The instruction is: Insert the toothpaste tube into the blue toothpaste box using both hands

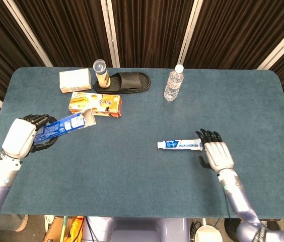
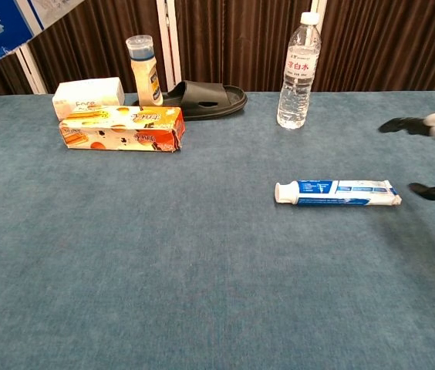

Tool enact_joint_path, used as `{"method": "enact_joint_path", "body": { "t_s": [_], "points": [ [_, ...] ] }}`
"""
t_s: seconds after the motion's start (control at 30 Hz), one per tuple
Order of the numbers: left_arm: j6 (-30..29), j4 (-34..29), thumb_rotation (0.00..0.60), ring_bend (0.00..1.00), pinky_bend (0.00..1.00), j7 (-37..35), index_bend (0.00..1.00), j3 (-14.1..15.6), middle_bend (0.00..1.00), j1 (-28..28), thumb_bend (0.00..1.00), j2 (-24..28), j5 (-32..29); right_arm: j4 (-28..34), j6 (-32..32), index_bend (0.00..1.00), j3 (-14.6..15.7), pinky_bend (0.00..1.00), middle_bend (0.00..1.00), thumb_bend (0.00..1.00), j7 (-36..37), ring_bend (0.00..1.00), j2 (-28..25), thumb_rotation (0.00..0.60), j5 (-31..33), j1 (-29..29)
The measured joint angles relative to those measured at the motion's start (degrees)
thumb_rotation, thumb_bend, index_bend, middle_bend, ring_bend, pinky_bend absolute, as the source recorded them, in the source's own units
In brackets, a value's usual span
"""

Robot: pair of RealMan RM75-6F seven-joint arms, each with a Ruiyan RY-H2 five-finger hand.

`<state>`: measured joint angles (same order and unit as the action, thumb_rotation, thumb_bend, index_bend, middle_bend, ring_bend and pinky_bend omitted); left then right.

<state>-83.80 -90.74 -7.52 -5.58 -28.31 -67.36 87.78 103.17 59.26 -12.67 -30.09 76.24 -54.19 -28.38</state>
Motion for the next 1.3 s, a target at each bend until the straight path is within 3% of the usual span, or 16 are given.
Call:
{"method": "enact_joint_path", "body": {
  "t_s": [0.17,0.53,0.67,0.77,0.87,0.97,1.03,1.13,1.2,1.3],
  "points": [
    [0.5,0.5,0.6,0.53,0.54,-0.8,0.43,-0.3,0.55,0.2,0.4,-0.1,-0.2,-2.0,-1.2,0.04,-0.7,0.0,0.03,0.35,-4.7,0.0,3.9,0.6,5.8,-4.1],
    [1.4,1.5,0.6,0.53,0.54,-1.9,0.43,-0.9,0.55,0.6,0.4,-0.1,-0.5,-8.3,-2.7,0.04,-1.3,0.0,0.03,0.34,-13.1,0.0,8.4,0.6,17.8,-12.1],
    [1.5,1.9,0.6,0.53,0.54,-2.3,0.43,-1.2,0.55,0.8,0.4,-0.2,-0.5,-10.5,-3.0,0.17,-0.9,0.0,0.09,0.34,-13.9,0.0,9.6,0.6,19.9,-13.5],
    [1.4,2.0,0.6,0.53,0.54,-2.6,0.43,-1.4,0.55,0.9,0.4,-0.3,-0.6,-12.0,-3.2,0.26,-0.3,0.03,0.18,0.34,-13.9,0.07,10.3,0.6,20.6,-13.9],
    [1.4,2.1,0.6,0.53,0.54,-2.8,0.42,-1.6,0.55,1.0,0.4,-0.3,-0.5,-13.2,-3.2,0.29,0.0,0.1,0.26,0.34,-13.0,0.16,10.9,0.6,20.6,-13.9],
    [1.5,2.1,0.6,0.53,0.54,-2.9,0.42,-1.8,0.55,1.1,0.4,-0.4,-0.6,-14.3,-3.0,0.36,0.8,0.23,0.35,0.34,-11.5,0.25,11.5,0.6,19.9,-13.5],
    [1.6,2.0,0.6,0.53,0.54,-2.9,0.42,-1.9,0.55,1.1,0.4,-0.5,-0.6,-14.7,-2.9,0.45,1.3,0.37,0.43,0.34,-10.8,0.35,11.9,0.6,19.2,-13.3],
    [1.7,1.9,0.6,0.53,0.54,-2.9,0.42,-1.8,0.55,1.2,0.4,-0.6,-0.3,-15.2,-2.5,0.68,1.6,0.65,0.64,0.39,-9.4,0.58,12.4,0.6,17.7,-13.0],
    [1.7,2.0,0.6,0.53,0.54,-2.8,0.42,-1.8,0.55,1.2,0.4,-0.6,-0.1,-15.5,-2.0,0.78,1.8,0.74,0.72,0.45,-8.4,0.66,12.7,0.6,16.4,-12.7],
    [1.9,2.1,0.6,0.53,0.54,-2.8,0.43,-1.8,0.55,1.3,0.4,-0.7,-0.1,-15.8,-1.2,0.84,1.9,0.78,0.76,0.52,-6.9,0.71,13.2,0.6,14.5,-12.4]
  ]
}}
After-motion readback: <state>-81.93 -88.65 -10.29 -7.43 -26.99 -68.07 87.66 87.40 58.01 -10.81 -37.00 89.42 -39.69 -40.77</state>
